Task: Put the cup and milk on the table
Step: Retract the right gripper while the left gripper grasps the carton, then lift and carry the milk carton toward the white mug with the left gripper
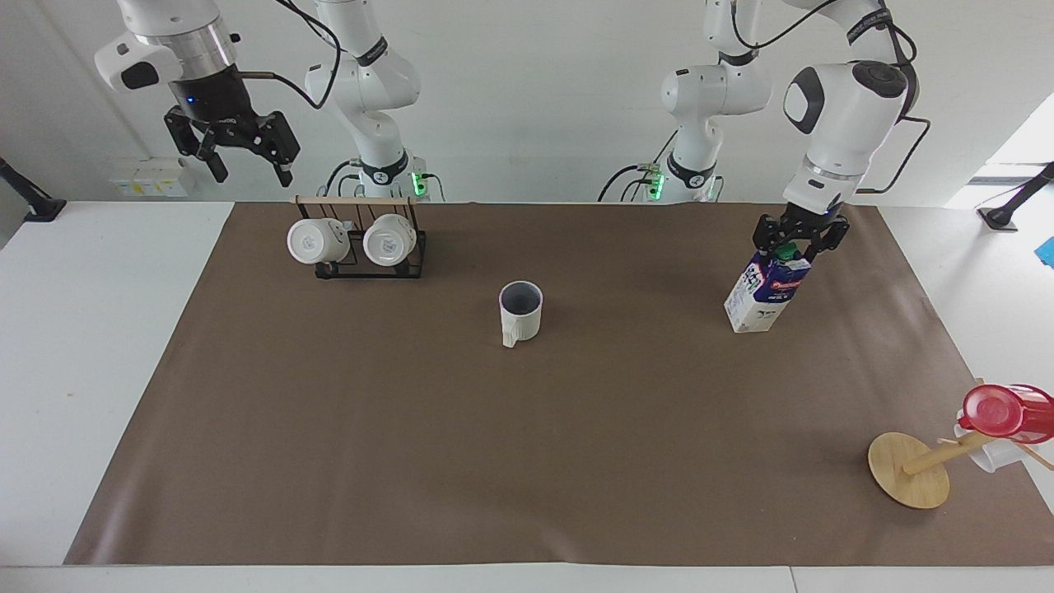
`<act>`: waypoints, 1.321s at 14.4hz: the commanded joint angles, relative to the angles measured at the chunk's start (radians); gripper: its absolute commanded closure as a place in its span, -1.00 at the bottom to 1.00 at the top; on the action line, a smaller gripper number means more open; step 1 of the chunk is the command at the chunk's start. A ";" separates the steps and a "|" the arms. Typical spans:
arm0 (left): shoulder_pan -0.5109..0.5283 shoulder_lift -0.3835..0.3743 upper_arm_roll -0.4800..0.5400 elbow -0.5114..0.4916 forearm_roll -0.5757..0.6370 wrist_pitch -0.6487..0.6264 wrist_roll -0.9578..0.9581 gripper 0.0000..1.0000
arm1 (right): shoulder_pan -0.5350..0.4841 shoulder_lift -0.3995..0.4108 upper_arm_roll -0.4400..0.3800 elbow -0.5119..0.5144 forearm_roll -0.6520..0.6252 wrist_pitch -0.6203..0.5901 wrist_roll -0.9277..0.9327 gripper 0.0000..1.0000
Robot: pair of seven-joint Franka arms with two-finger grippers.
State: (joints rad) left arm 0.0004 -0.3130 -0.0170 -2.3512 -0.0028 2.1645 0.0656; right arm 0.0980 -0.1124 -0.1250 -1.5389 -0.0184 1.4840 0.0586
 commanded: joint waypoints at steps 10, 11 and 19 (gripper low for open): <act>0.003 -0.011 -0.008 -0.023 -0.005 0.025 0.022 -0.33 | 0.003 -0.021 0.002 -0.044 -0.012 -0.038 -0.048 -1.00; 0.003 -0.011 -0.008 -0.023 -0.005 0.021 0.020 -0.28 | 0.003 -0.020 0.002 -0.043 -0.011 -0.033 -0.045 -1.00; 0.006 -0.008 -0.008 0.021 -0.005 -0.020 0.020 -0.07 | -0.009 0.050 -0.001 0.013 0.028 -0.039 -0.048 -1.00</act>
State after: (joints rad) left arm 0.0029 -0.3133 -0.0242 -2.3475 -0.0028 2.1640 0.0733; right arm 0.0991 -0.0811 -0.1248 -1.5425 -0.0139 1.4353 0.0335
